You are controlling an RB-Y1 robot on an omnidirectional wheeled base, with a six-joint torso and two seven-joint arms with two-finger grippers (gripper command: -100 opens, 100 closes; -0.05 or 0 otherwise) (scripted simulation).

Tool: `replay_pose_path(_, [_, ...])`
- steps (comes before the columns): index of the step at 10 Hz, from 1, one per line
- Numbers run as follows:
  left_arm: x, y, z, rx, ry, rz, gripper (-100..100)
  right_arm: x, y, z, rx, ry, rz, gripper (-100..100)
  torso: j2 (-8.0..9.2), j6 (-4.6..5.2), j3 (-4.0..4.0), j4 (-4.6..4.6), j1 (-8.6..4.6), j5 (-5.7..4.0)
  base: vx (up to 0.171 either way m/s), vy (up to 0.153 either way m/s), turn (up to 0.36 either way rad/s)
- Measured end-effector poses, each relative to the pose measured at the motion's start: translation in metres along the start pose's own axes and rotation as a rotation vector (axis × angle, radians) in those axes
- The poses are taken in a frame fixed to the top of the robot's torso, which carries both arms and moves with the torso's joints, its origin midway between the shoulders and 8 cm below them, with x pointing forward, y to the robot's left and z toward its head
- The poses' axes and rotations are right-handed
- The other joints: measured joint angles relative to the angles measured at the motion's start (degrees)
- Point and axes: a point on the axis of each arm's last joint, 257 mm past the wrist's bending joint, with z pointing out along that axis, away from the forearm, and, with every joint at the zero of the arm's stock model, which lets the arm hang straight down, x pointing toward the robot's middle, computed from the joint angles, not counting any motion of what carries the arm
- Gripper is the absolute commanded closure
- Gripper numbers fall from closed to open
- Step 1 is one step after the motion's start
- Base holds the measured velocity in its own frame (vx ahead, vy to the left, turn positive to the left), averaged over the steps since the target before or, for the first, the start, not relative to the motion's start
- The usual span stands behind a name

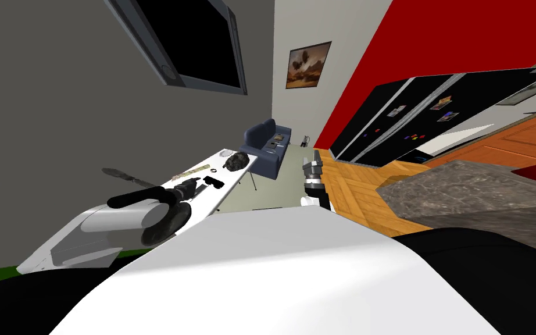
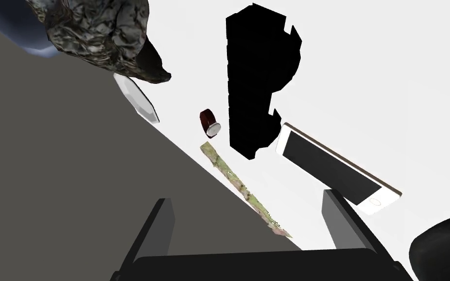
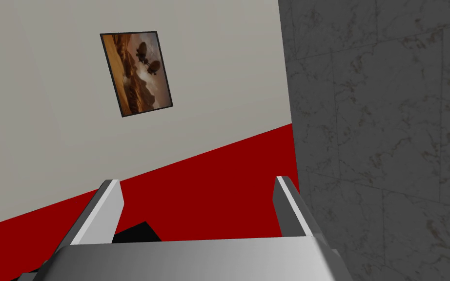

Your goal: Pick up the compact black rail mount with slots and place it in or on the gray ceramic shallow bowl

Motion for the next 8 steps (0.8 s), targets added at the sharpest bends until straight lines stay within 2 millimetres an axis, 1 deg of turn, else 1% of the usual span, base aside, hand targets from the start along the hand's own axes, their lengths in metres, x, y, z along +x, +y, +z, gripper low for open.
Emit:
replay_pose_path(1, [-0.001,0.007,0.000,-0.027,0.002,0.006,-100,0.000,0.000,0.000,0.000,0.000,0.000,0,0.01,-0.03,0.00,0.00,-0.04,0.00,0.093,0.011,-0.117])
replay_pose_path(2, [-0.004,0.020,-0.001,-0.070,0.006,0.015,-100,0.000,0.000,0.000,0.000,0.000,0.000,0,0.00,-0.01,0.00,0.00,-0.05,-0.01,0.130,0.033,-0.198])
replay_pose_path(3, [-0.009,0.038,-0.003,-0.125,0.012,0.025,-100,0.000,0.000,0.000,0.000,0.000,0.000,0,-0.11,0.00,-0.06,-0.03,0.02,0.00,0.113,0.033,-0.063])
replay_pose_path(4, [-0.011,0.046,-0.004,-0.157,0.016,0.032,-100,0.000,0.000,0.000,0.000,0.000,0.000,0,-0.09,-0.03,-0.06,-0.02,0.00,0.01,0.109,0.017,-0.082])
replay_pose_path(5, [-0.011,0.056,-0.005,-0.201,0.020,0.040,-100,0.000,0.000,0.000,0.000,0.000,0.000,0,-0.09,-0.01,-0.05,-0.02,-0.04,0.00,0.154,0.012,-0.206])
replay_pose_path(6, [-0.014,0.076,-0.009,-0.262,0.028,0.046,-100,0.000,0.000,0.000,0.000,0.000,0.000,0,-0.20,0.00,-0.12,-0.05,-0.06,-0.01,0.121,0.023,-0.056])
replay_pose_path(7, [-0.017,0.085,-0.010,-0.291,0.032,0.051,-100,0.000,0.000,0.000,0.000,0.000,0.000,0,-0.14,-0.03,-0.09,-0.04,-0.05,-0.01,0.115,0.036,-0.074])
replay_pose_path(8, [-0.022,0.098,-0.011,-0.330,0.039,0.055,-100,0.000,0.000,0.000,0.000,0.000,0.000,0,-0.11,-0.02,-0.07,-0.03,0.00,0.00,0.137,0.021,-0.160])
